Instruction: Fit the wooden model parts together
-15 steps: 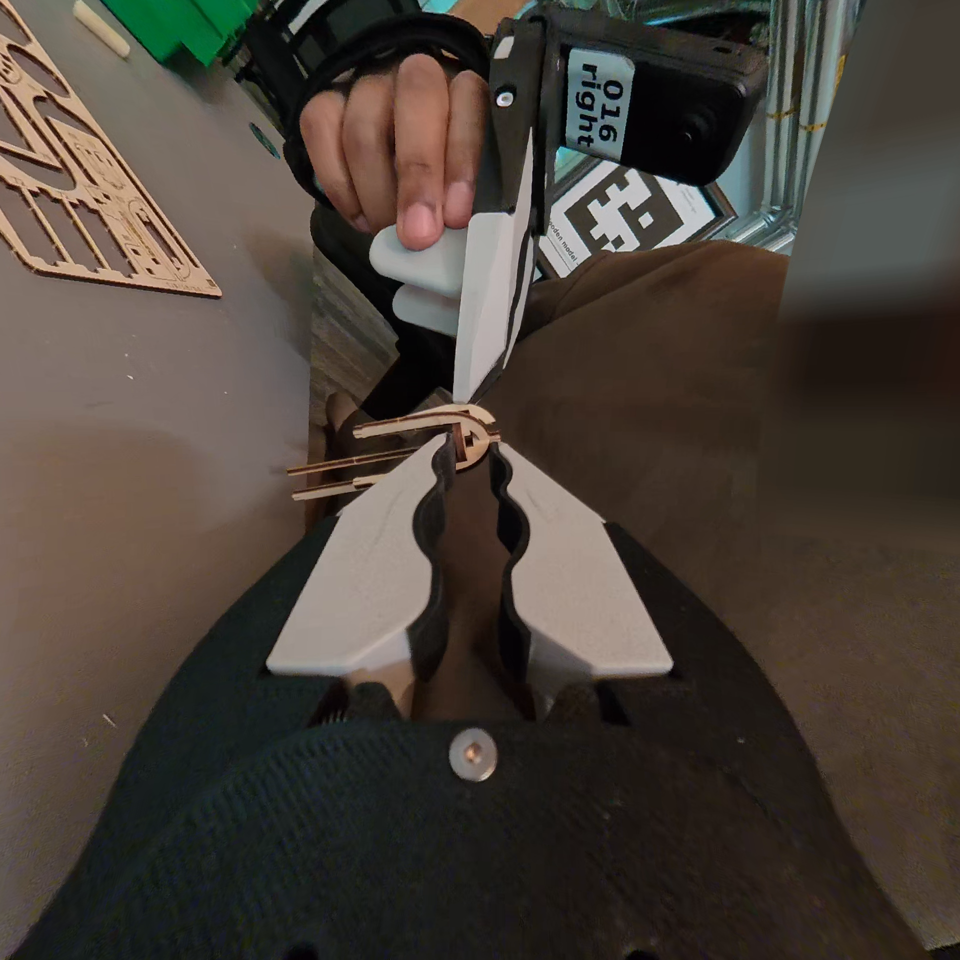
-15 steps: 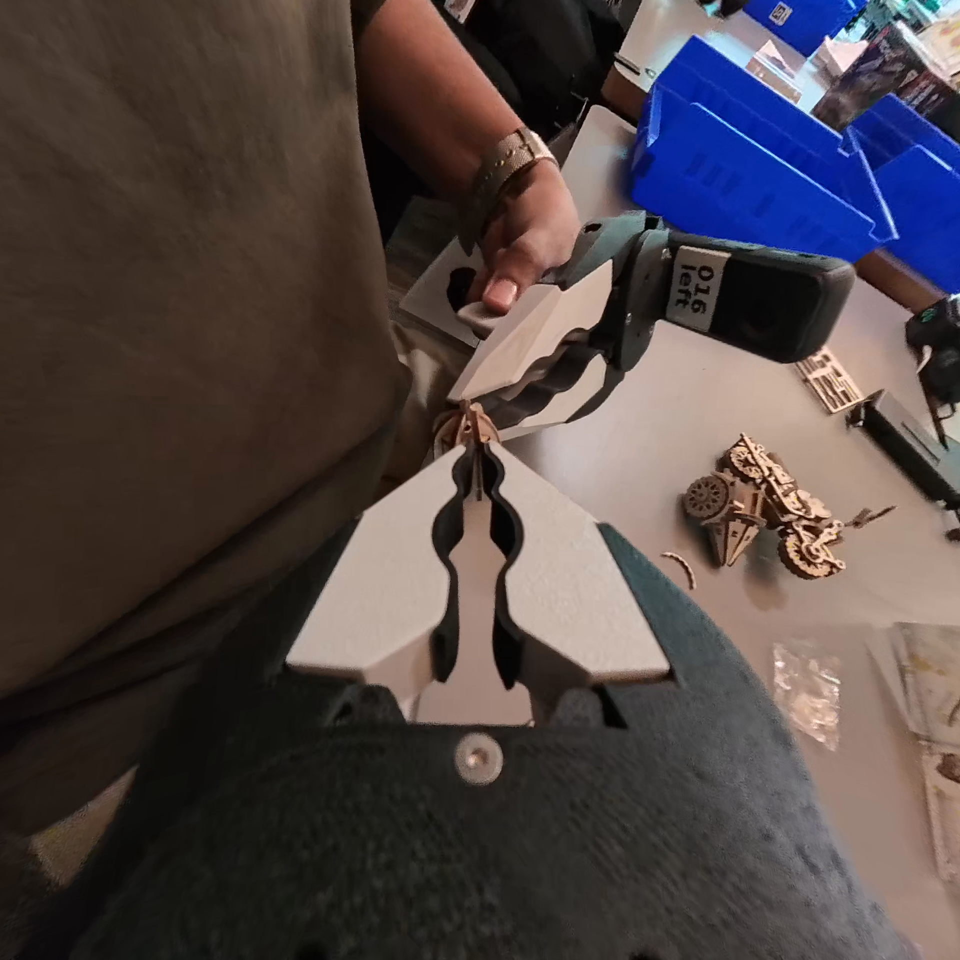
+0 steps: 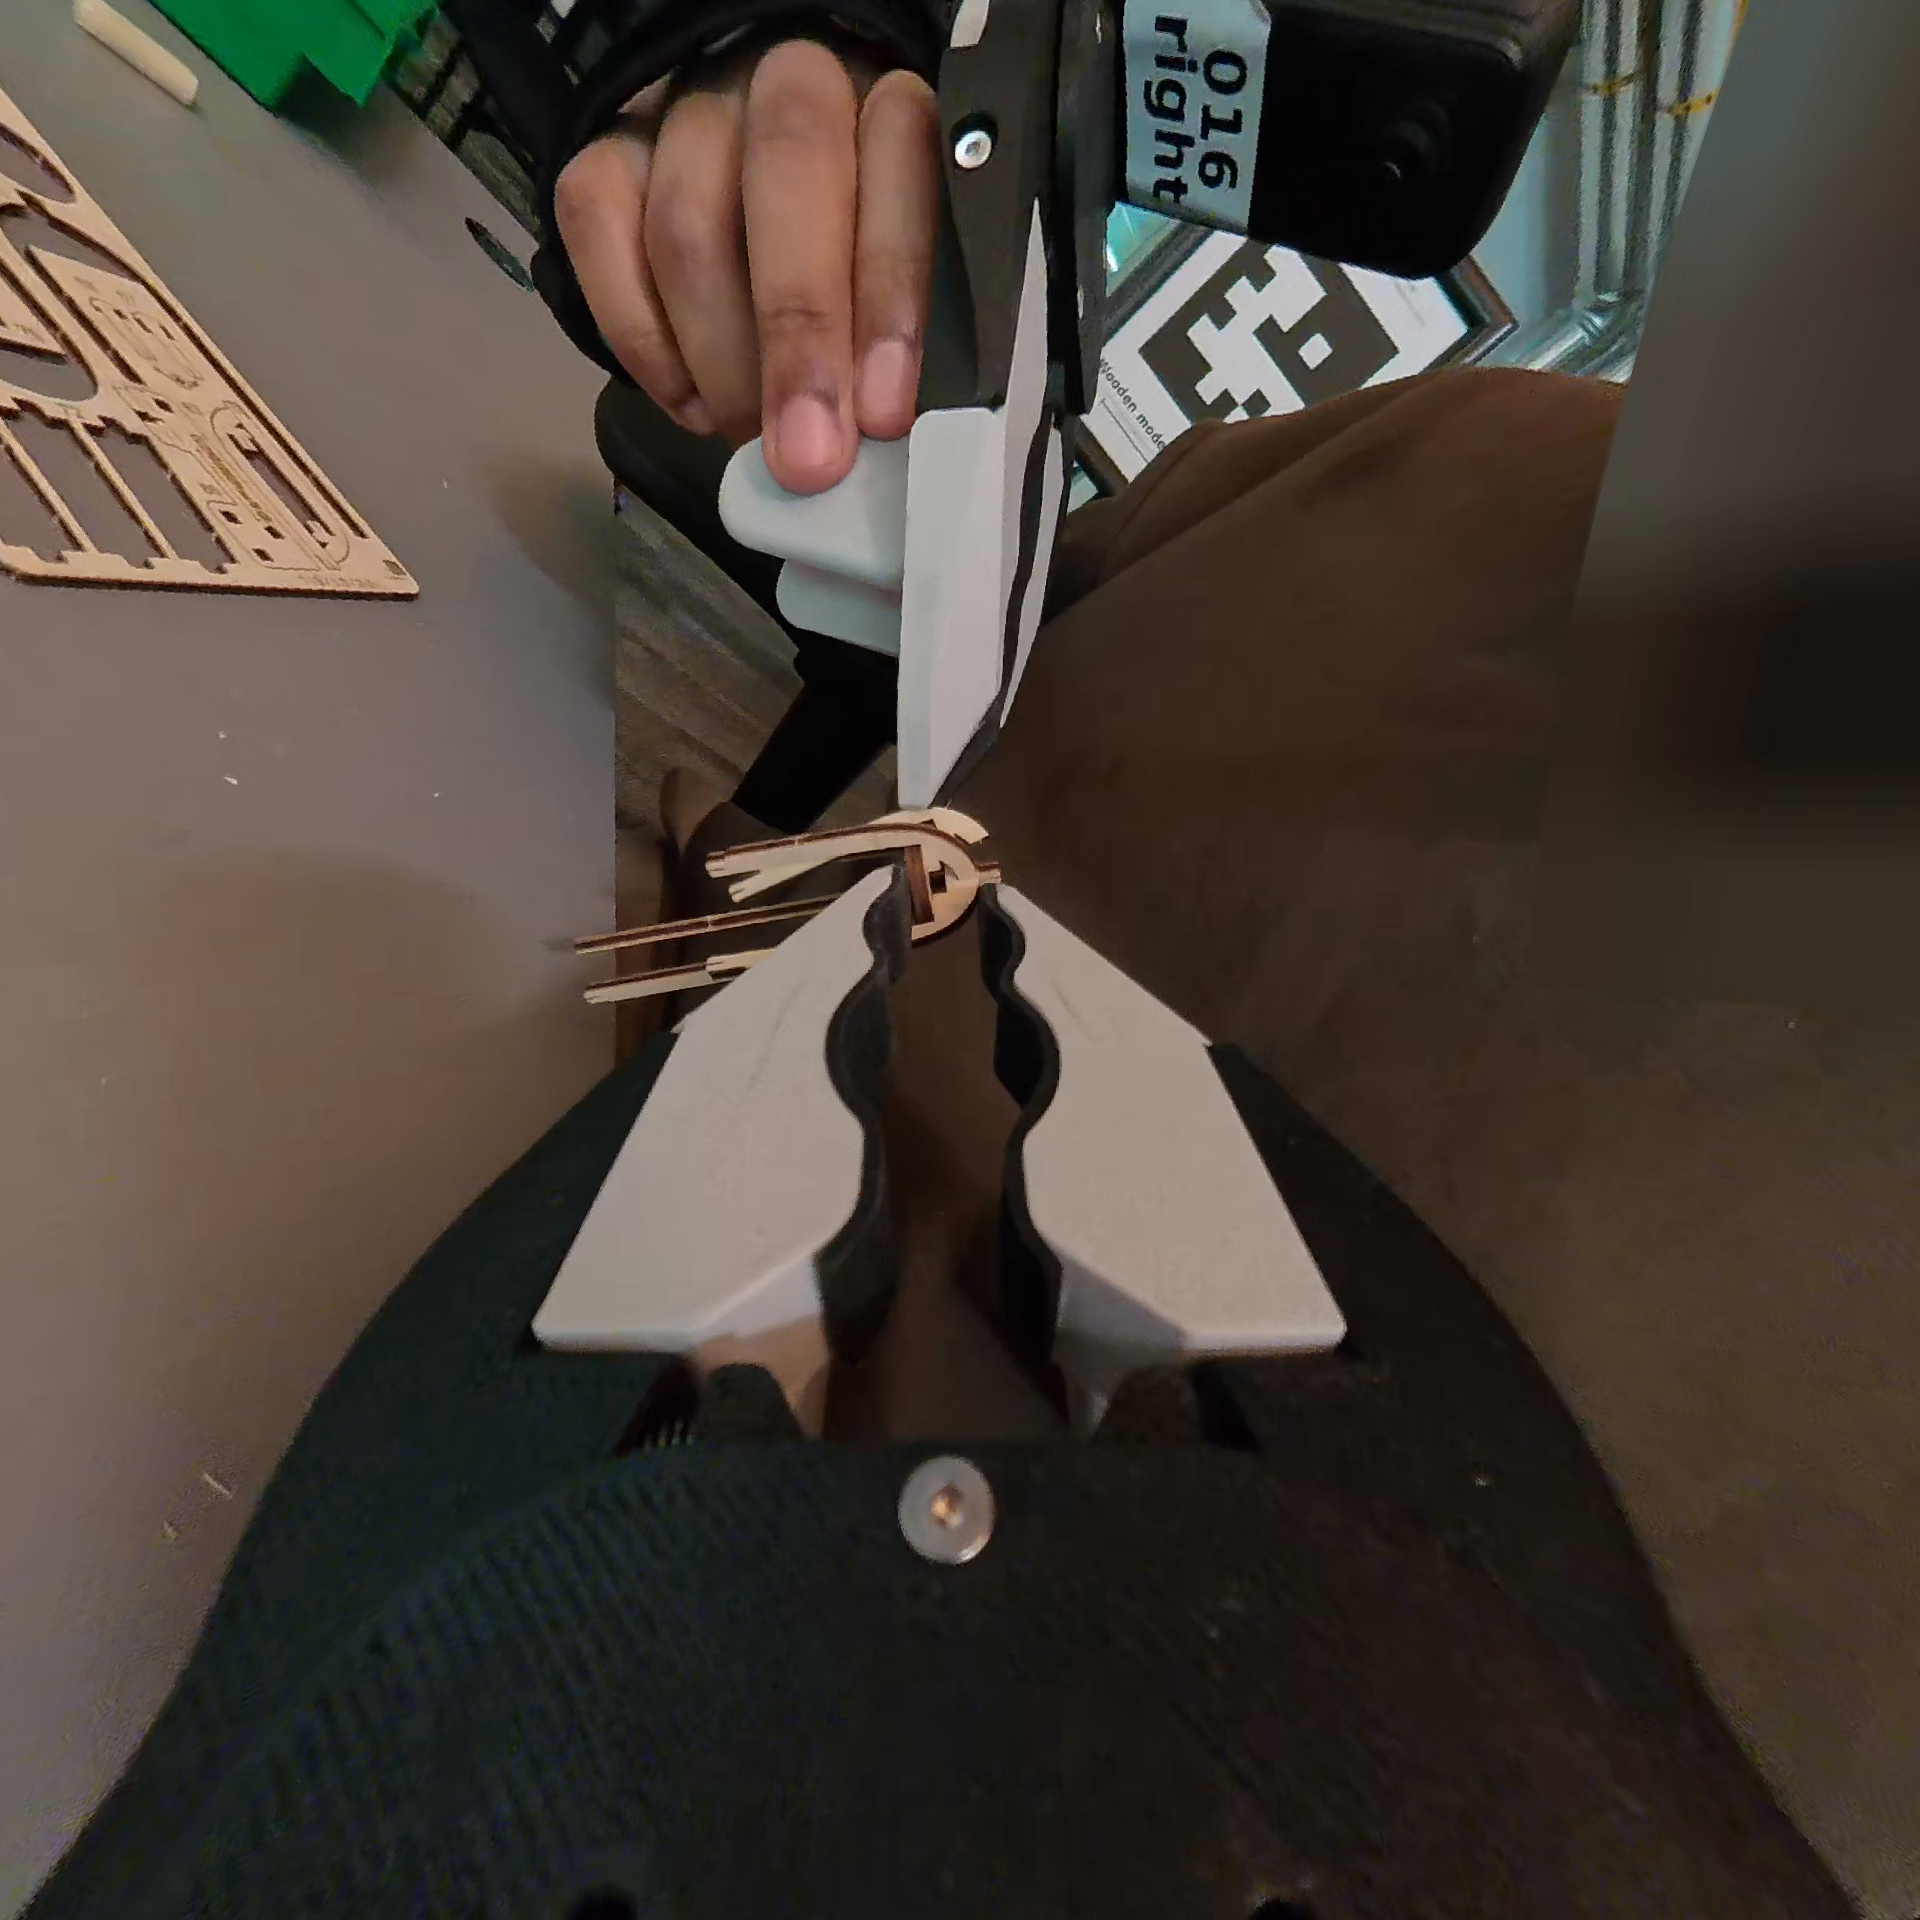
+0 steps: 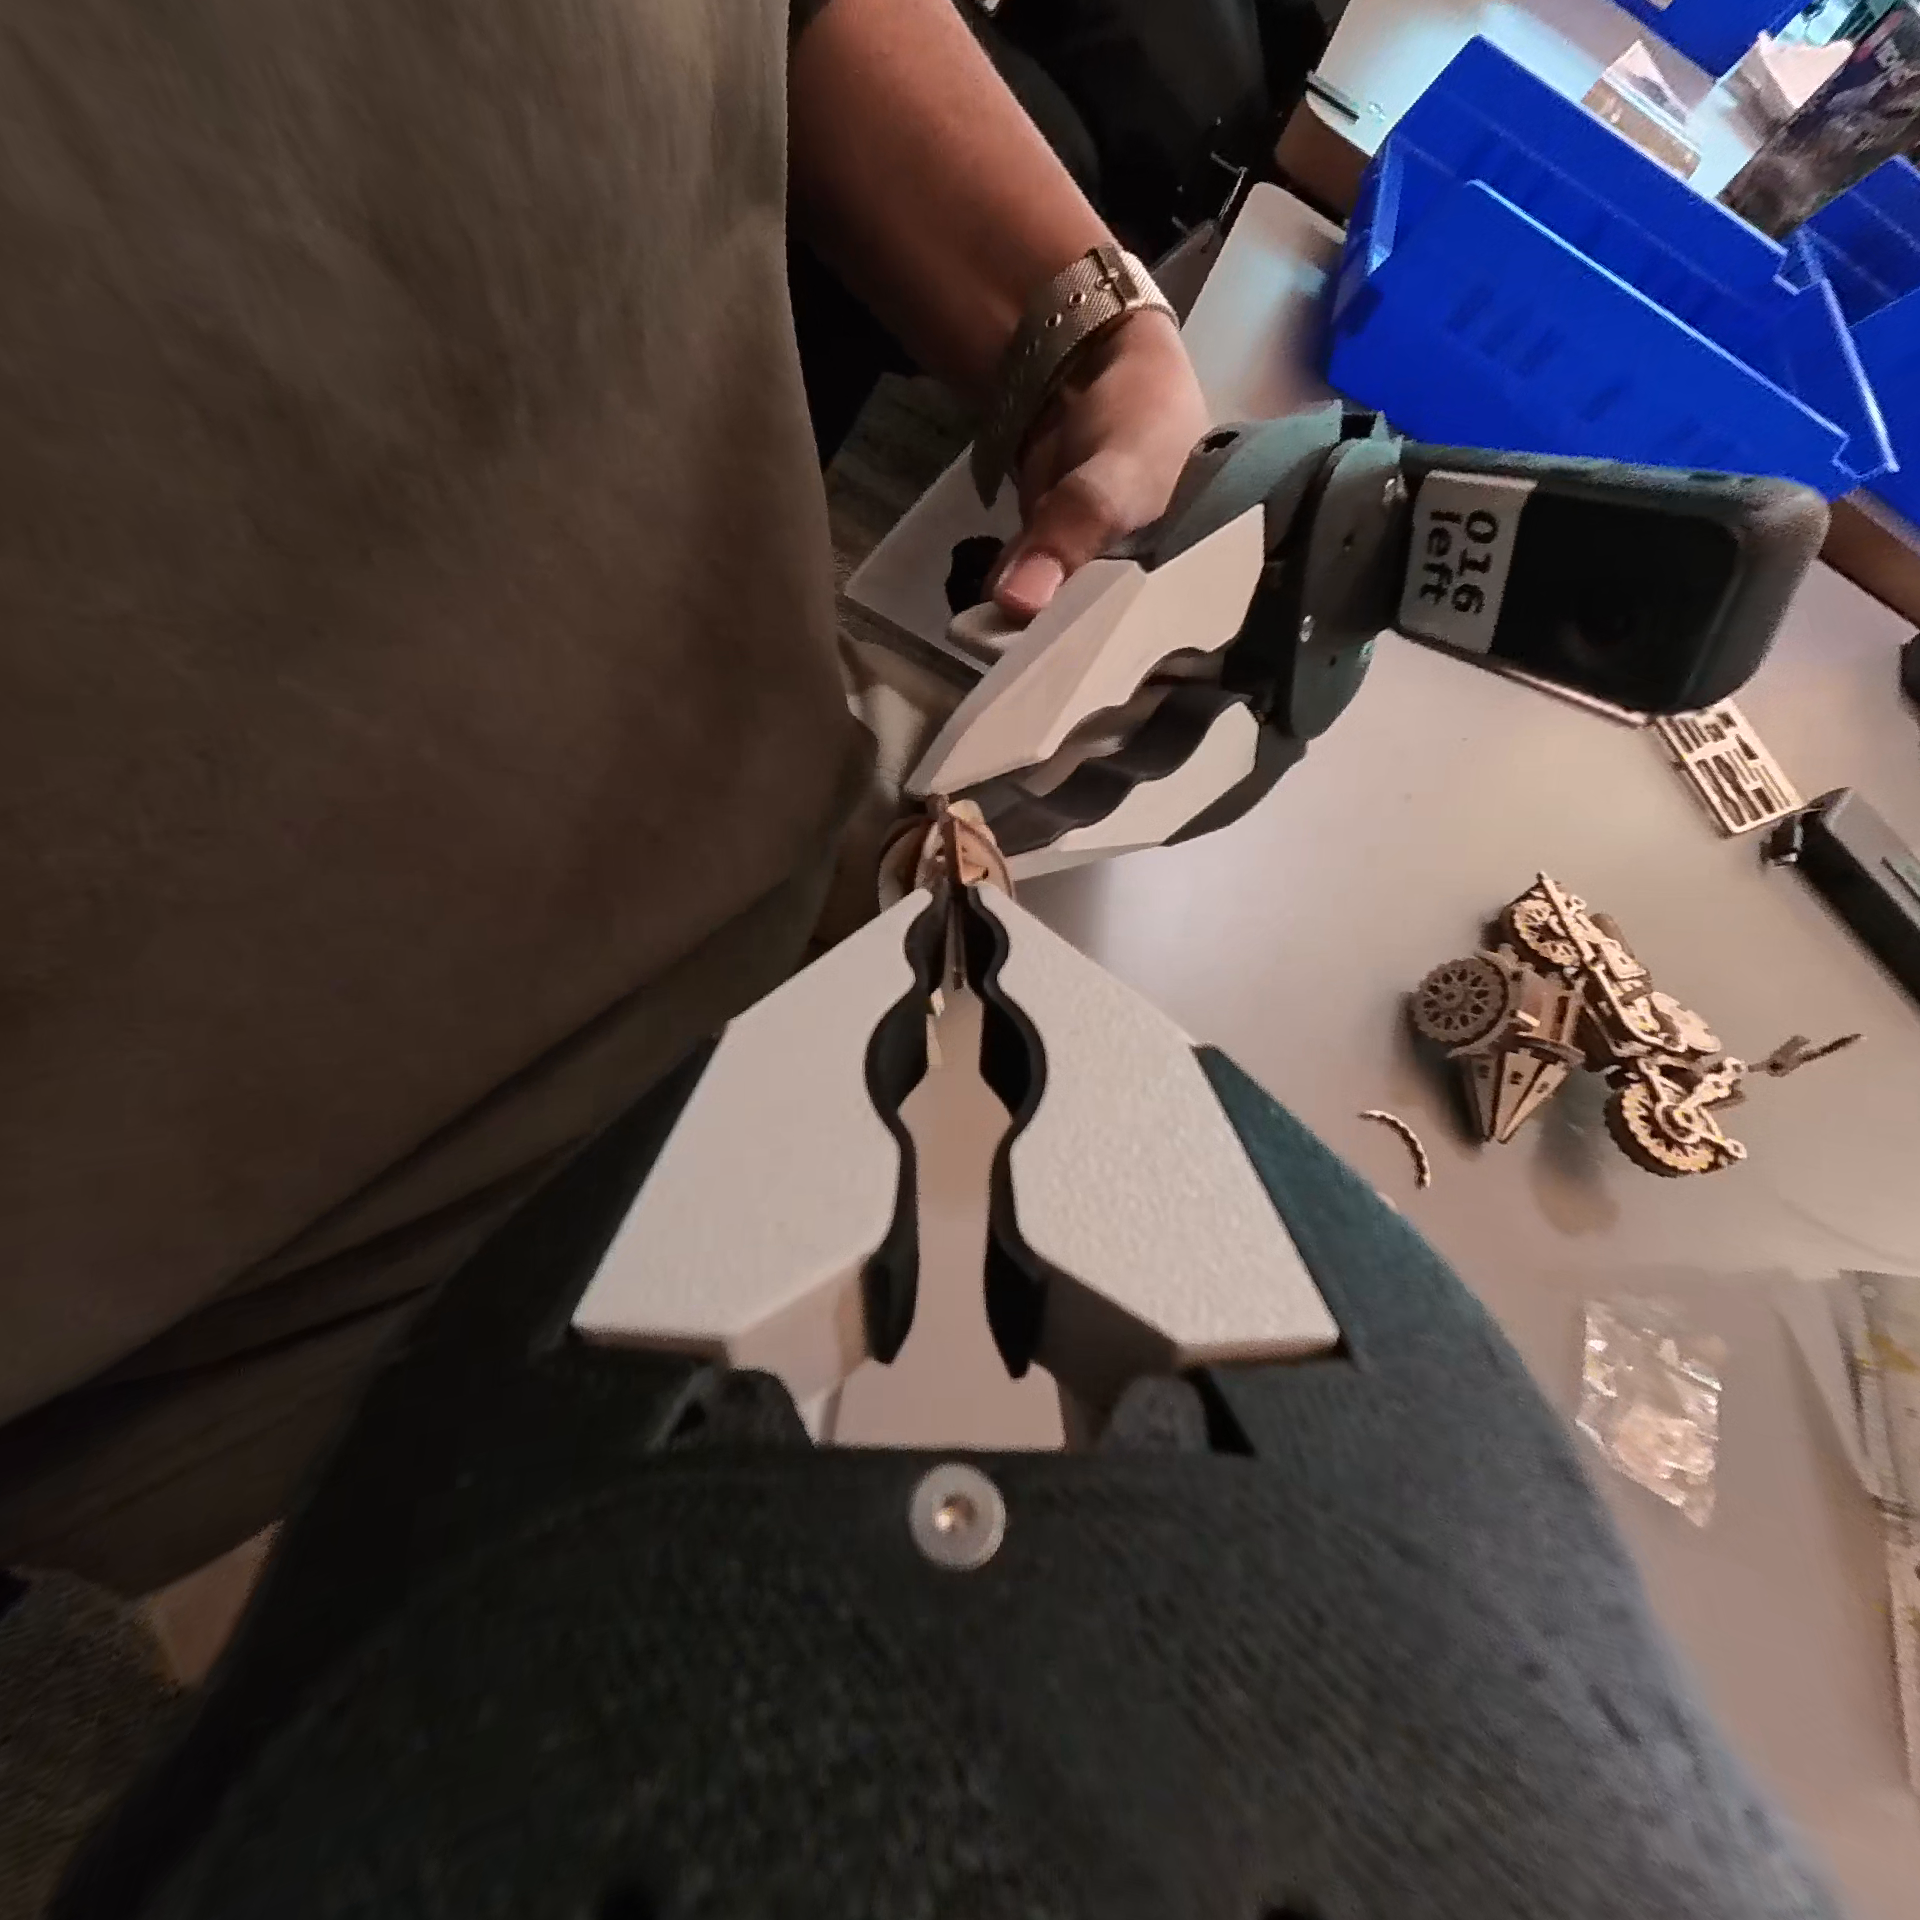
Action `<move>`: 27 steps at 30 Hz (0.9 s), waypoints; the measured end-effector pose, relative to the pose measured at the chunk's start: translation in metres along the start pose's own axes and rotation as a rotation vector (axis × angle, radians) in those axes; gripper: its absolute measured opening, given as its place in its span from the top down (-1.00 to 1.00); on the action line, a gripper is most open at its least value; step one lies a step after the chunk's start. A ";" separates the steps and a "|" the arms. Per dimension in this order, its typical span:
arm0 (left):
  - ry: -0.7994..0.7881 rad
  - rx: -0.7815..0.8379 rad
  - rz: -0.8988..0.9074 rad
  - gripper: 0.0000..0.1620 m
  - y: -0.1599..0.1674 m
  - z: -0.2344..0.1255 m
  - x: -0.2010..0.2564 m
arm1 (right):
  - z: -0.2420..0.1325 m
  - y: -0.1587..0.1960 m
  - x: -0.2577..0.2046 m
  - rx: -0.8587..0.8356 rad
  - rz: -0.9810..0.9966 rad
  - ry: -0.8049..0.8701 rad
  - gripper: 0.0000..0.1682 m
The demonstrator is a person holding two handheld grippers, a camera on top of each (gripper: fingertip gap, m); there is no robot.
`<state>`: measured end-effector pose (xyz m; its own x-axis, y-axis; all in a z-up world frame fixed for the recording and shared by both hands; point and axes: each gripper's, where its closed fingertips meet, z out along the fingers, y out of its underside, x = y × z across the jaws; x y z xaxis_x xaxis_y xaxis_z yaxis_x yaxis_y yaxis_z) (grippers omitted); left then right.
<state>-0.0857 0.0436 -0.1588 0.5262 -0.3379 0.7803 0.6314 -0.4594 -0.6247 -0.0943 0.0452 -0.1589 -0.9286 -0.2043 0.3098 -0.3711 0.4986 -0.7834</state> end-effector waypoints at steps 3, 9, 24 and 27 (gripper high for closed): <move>-0.007 -0.015 0.005 0.86 0.002 0.002 -0.001 | 0.001 0.003 -0.003 -0.025 0.000 -0.015 0.99; -0.042 -0.019 -0.008 0.86 0.004 0.003 -0.007 | 0.004 0.012 -0.003 -0.104 -0.028 0.002 1.00; -0.332 0.052 0.295 0.87 -0.020 -0.016 -0.027 | -0.008 0.025 0.040 0.082 0.602 -0.003 0.70; -0.432 0.069 0.432 0.86 -0.028 -0.021 -0.030 | -0.006 0.025 0.042 0.136 0.699 -0.040 0.75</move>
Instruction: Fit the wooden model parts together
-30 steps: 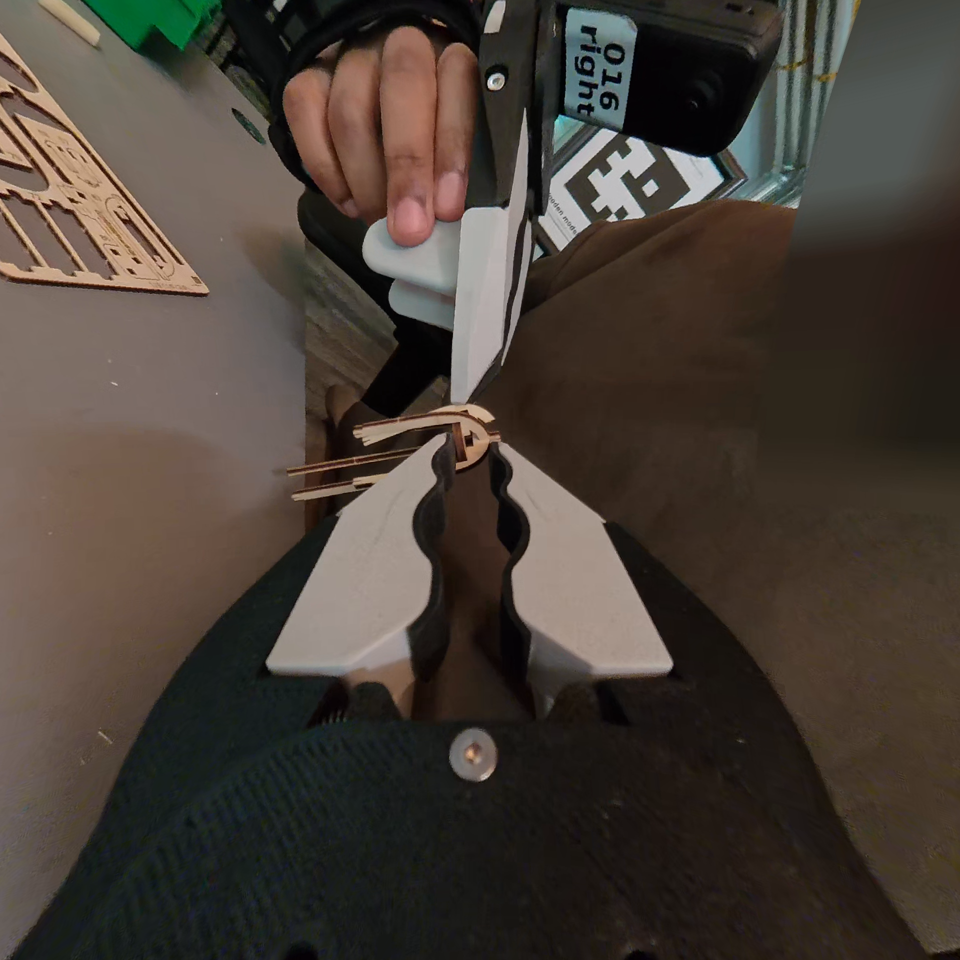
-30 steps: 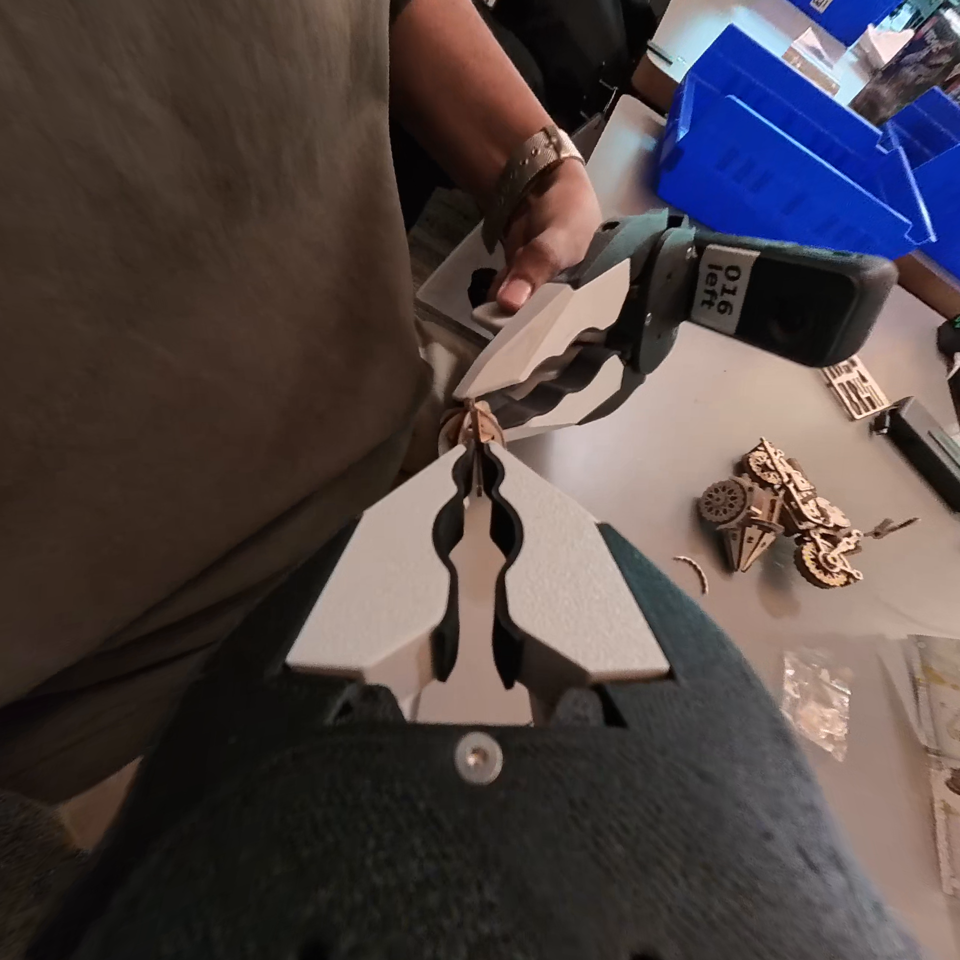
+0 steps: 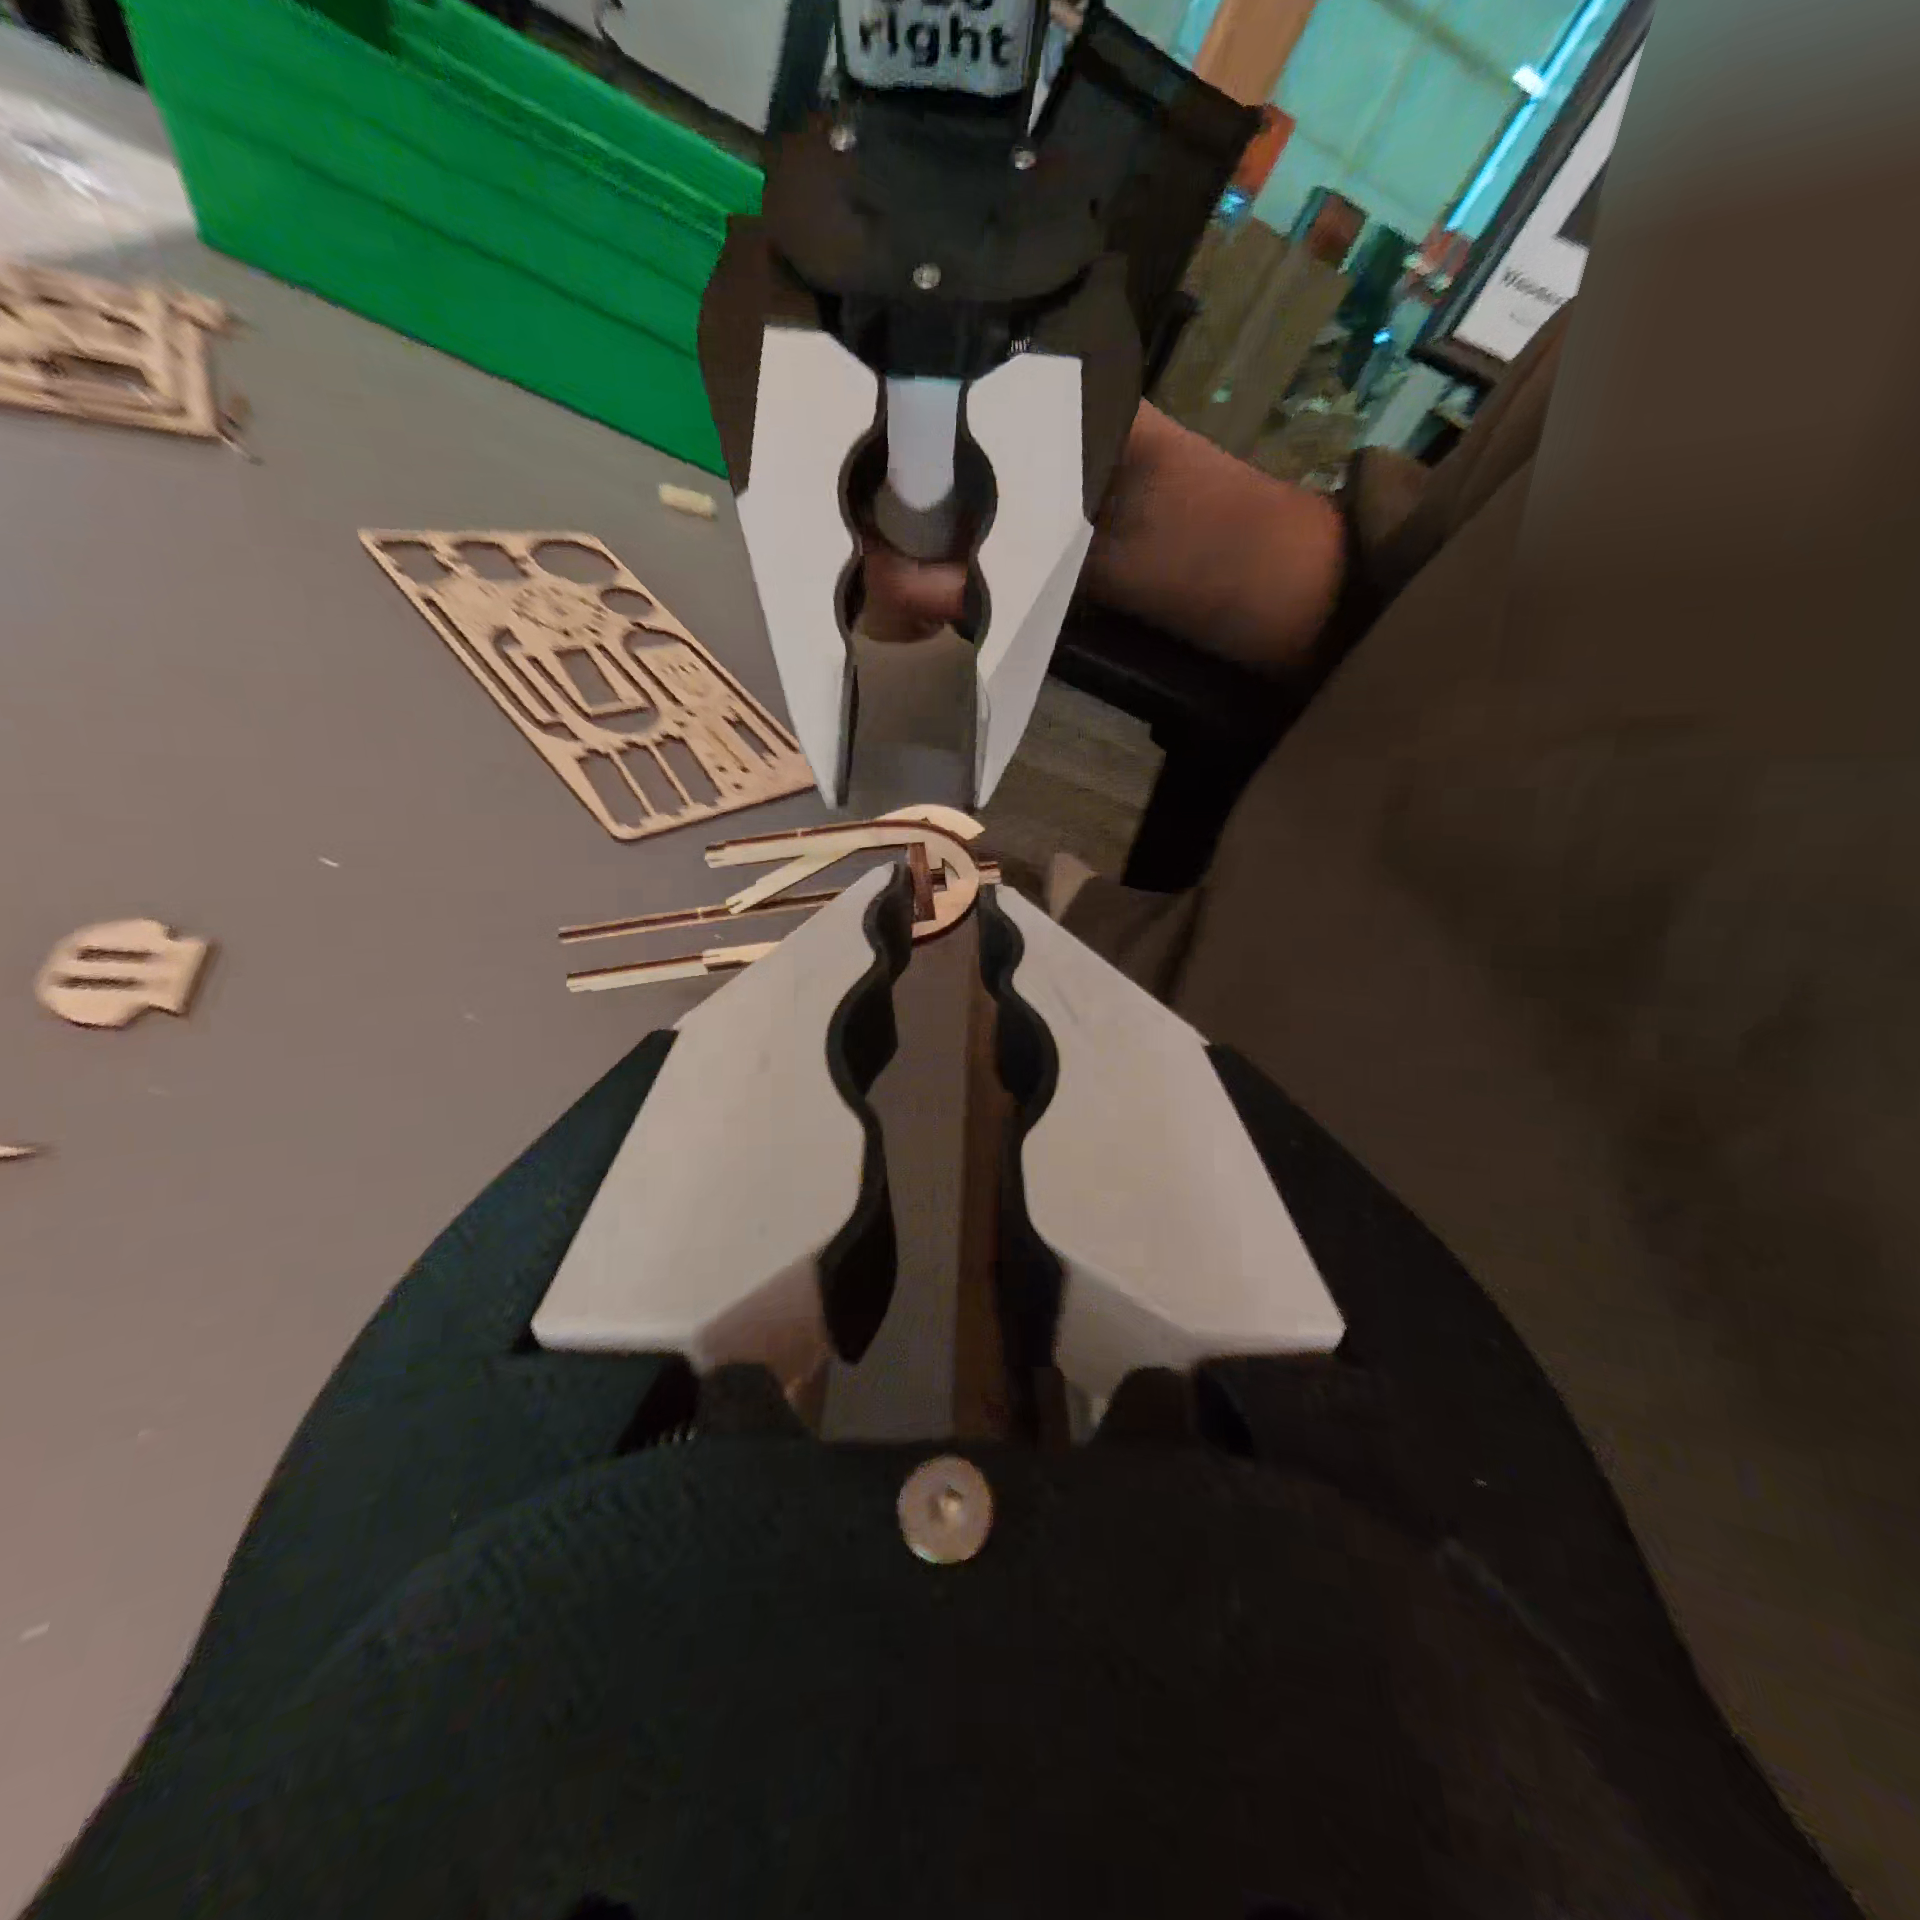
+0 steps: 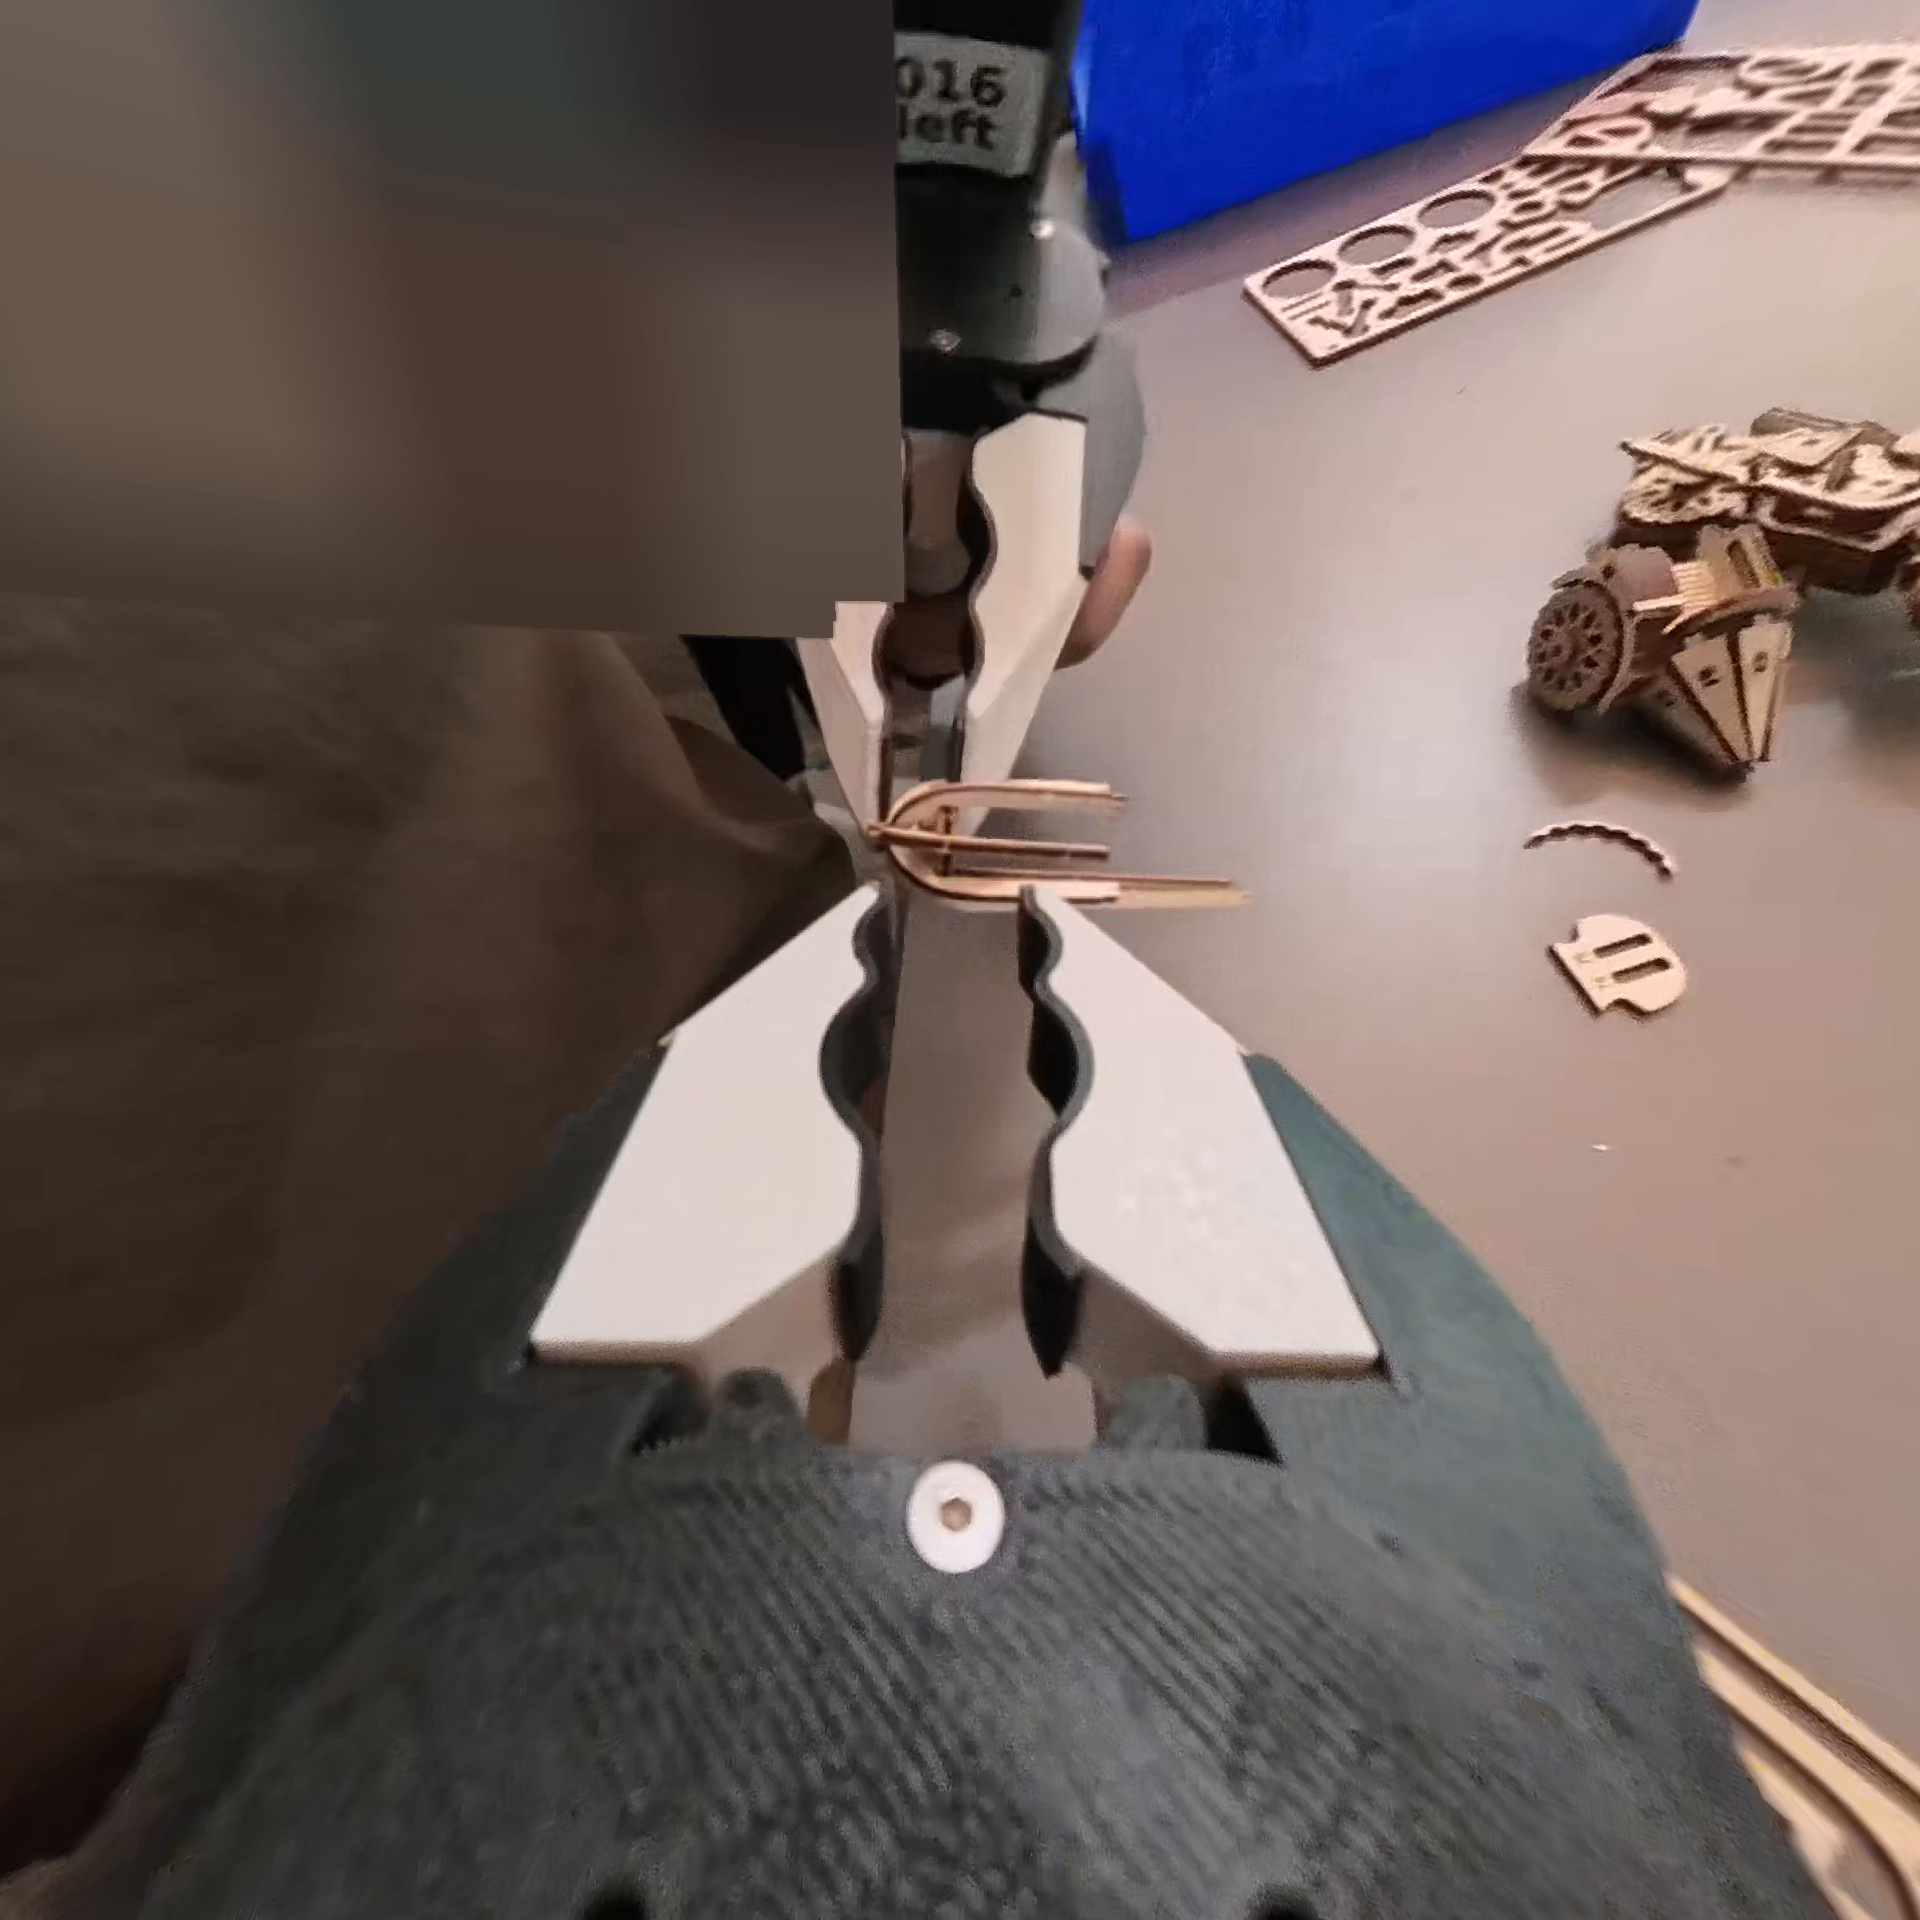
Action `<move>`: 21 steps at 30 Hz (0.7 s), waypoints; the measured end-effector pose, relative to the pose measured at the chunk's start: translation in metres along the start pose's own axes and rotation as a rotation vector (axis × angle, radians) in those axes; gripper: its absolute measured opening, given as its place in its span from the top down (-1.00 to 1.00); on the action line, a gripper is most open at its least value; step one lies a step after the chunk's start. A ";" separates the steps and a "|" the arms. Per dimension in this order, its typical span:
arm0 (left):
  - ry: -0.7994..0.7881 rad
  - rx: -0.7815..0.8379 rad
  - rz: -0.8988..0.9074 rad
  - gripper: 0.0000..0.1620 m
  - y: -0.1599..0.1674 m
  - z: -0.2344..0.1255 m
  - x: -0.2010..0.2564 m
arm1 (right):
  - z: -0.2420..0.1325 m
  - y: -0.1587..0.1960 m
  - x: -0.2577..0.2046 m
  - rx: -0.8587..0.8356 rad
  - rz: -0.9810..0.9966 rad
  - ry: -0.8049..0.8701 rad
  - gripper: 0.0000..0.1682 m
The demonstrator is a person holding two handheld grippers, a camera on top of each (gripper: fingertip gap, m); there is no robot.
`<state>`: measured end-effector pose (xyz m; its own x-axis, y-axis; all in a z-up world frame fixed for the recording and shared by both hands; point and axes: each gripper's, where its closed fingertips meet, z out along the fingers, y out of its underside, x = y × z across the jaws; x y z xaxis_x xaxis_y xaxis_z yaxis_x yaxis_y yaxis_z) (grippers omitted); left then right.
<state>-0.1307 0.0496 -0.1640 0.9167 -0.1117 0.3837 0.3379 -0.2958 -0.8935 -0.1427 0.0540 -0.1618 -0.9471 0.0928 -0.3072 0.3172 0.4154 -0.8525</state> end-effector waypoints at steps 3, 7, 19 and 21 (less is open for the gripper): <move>-0.062 -0.002 0.086 0.87 -0.002 0.000 -0.004 | -0.002 -0.008 0.001 0.047 0.004 0.009 0.77; -0.088 -0.008 0.117 0.87 -0.001 0.002 -0.006 | -0.004 -0.012 0.000 0.066 -0.002 0.010 0.83; -0.124 -0.001 0.153 0.87 -0.004 0.003 -0.005 | 0.000 -0.008 -0.001 0.025 -0.036 0.037 0.84; -0.131 -0.007 0.158 0.87 -0.003 0.003 -0.006 | 0.001 -0.008 0.000 0.015 -0.045 0.047 0.84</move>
